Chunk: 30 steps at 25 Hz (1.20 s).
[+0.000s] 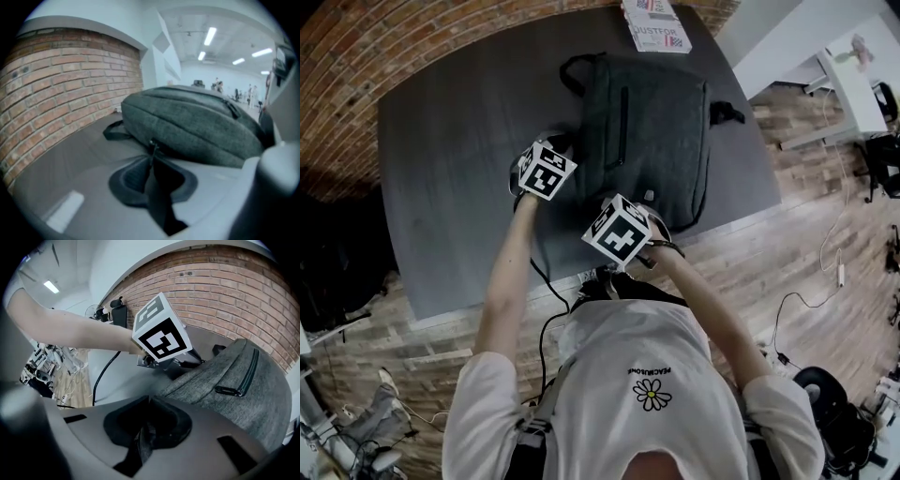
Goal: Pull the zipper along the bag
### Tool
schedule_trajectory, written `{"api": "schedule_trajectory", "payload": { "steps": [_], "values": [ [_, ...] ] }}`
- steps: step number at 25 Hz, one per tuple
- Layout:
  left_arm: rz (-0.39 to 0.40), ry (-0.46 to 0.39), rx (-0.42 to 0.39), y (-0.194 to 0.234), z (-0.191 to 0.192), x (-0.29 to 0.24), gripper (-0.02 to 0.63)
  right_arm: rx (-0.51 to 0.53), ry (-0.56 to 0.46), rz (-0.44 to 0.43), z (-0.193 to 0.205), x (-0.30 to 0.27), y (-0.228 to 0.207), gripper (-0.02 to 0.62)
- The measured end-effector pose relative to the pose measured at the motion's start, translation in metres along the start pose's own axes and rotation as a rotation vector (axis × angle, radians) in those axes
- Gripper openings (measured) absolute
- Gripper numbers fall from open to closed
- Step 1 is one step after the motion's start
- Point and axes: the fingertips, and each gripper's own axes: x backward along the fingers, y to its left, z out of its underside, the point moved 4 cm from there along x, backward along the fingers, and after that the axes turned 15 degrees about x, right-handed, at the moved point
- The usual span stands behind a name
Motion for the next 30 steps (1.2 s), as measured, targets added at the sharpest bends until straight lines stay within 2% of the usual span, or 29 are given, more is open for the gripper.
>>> {"api": "schedule_trajectory", "payload": {
  "steps": [3,8,12,16,19,24,30],
  "values": [
    [-0.021,-0.045,0.055,0.007,-0.015,0.013,0.059,0.029,-0.060,0.078,-0.015,0.020,-0.013,0.000],
    [-0.136,-0.204,0.040,0.023,-0.062,0.055,0.069,0.031,-0.273,0.285,-0.061,0.077,-0.063,0.014],
    [-0.246,-0.391,0.049,0.021,-0.108,0.115,0.003,0.011,-0.443,0.462,-0.086,0.127,-0.094,0.003],
    [-0.312,-0.622,0.083,-0.003,-0.147,0.183,0.002,-0.054,-0.635,0.599,-0.096,0.176,-0.108,0.001],
    [-0.339,-0.736,0.097,-0.033,-0.160,0.220,0.000,-0.076,-0.742,0.688,-0.094,0.204,-0.108,0.000],
    [-0.393,-0.846,0.114,-0.072,-0.158,0.256,-0.002,-0.076,-0.818,0.776,-0.082,0.224,-0.091,0.000],
    [-0.445,-0.803,0.188,-0.083,-0.130,0.256,0.000,-0.117,-0.820,0.799,-0.052,0.219,-0.077,0.000]
  ]
}}
